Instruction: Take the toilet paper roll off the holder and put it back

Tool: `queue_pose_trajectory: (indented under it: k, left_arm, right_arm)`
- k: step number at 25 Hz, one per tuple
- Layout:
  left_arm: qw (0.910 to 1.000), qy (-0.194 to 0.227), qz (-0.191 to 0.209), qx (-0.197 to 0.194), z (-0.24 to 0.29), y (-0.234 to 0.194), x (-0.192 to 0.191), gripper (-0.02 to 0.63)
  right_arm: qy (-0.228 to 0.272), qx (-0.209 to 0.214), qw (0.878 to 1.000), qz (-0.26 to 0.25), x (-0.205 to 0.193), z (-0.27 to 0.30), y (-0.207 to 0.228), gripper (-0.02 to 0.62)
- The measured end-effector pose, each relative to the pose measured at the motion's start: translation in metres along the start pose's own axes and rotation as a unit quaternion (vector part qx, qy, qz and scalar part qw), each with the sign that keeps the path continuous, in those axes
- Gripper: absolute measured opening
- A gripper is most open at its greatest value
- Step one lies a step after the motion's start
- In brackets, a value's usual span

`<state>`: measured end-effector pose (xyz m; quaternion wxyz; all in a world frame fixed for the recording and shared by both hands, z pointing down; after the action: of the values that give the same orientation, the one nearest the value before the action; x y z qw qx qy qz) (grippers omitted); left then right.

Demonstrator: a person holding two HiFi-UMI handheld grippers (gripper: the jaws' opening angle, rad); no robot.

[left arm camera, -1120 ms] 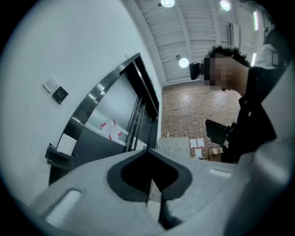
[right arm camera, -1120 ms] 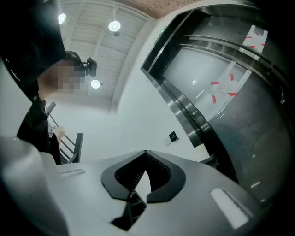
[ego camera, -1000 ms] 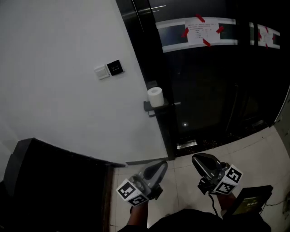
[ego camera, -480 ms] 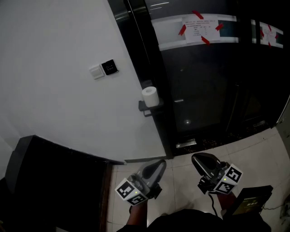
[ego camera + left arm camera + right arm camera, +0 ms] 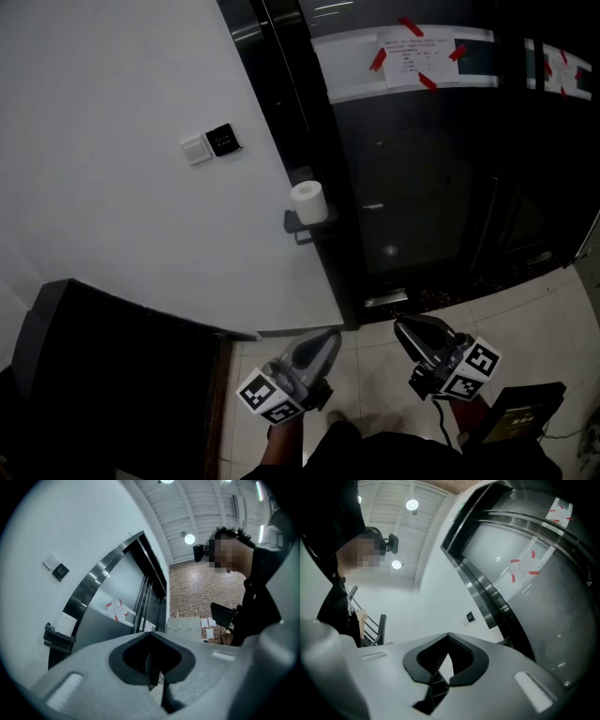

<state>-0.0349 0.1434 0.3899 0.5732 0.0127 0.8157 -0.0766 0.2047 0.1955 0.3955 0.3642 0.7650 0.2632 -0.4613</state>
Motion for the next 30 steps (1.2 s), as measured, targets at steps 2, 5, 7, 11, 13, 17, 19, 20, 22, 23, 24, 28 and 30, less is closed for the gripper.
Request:
queue_pose_trajectory:
  k: [2,5,7,11,13,17,19,20,22,23,24,28,30]
  left_arm:
    - [1.0000,0.001,-0.001,-0.004,0.001,-0.010,0.001,0.000]
    - [0.9999,0.005,-0.002,-0.011,-0.001,-0.031,0.003,0.000]
    - [0.9998,0.010,-0.004,-0.020,-0.002,-0.049,0.004,0.000]
    - [0.9991,0.017,-0.012,-0.036,-0.008,-0.097,0.008,0.000]
    - [0.9988,0.019,-0.013,-0.043,-0.011,-0.124,0.014,0.000]
    - [0.9977,0.029,-0.021,-0.059,-0.020,-0.183,0.031,0.000]
    - [0.9972,0.028,-0.025,-0.065,-0.026,-0.211,0.038,0.000]
    - [0.9970,0.025,-0.027,-0.069,-0.028,-0.223,0.040,0.000]
    - [0.9964,0.019,-0.031,-0.076,-0.030,-0.240,0.045,0.000]
    - [0.9963,0.018,-0.032,-0.078,-0.030,-0.247,0.046,0.000]
    - [0.9961,0.017,-0.034,-0.080,-0.030,-0.254,0.047,0.000]
    - [0.9952,0.010,-0.045,-0.087,-0.027,-0.276,0.042,0.000]
    - [0.9952,0.008,-0.050,-0.084,-0.025,-0.284,0.039,0.000]
  right_arm:
    - [-0.001,-0.005,1.000,-0.002,-0.001,0.006,0.004,0.002]
    - [-0.004,-0.016,1.000,-0.008,-0.005,0.019,0.011,0.002]
    - [-0.006,-0.023,1.000,-0.016,-0.008,0.033,0.016,0.002]
    - [-0.010,-0.042,0.999,-0.032,-0.017,0.074,0.028,0.002]
    - [-0.011,-0.053,0.998,-0.039,-0.020,0.097,0.033,0.002]
    - [-0.009,-0.086,0.995,-0.056,-0.022,0.152,0.047,0.002]
    - [-0.007,-0.103,0.992,-0.066,-0.026,0.179,0.052,0.002]
    - [-0.007,-0.110,0.991,-0.071,-0.028,0.191,0.053,0.002]
    - [-0.006,-0.124,0.989,-0.076,-0.030,0.210,0.057,0.002]
    - [-0.006,-0.130,0.988,-0.077,-0.031,0.217,0.059,0.002]
    - [-0.007,-0.135,0.988,-0.078,-0.032,0.225,0.063,0.002]
    - [-0.021,-0.150,0.985,-0.082,-0.043,0.247,0.080,0.035]
    - [-0.029,-0.155,0.984,-0.083,-0.047,0.254,0.088,0.052]
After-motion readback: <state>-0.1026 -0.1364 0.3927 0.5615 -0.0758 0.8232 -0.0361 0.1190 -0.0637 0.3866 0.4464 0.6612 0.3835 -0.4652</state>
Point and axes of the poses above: the fingertips, and each gripper's own axes: z forward along the fingers, y to its right, x out of its top, the point moved 9 cm from there along -z, backward along the fingers, and after that the axes turned 9 degrees about -x, right-handed, at the moved point
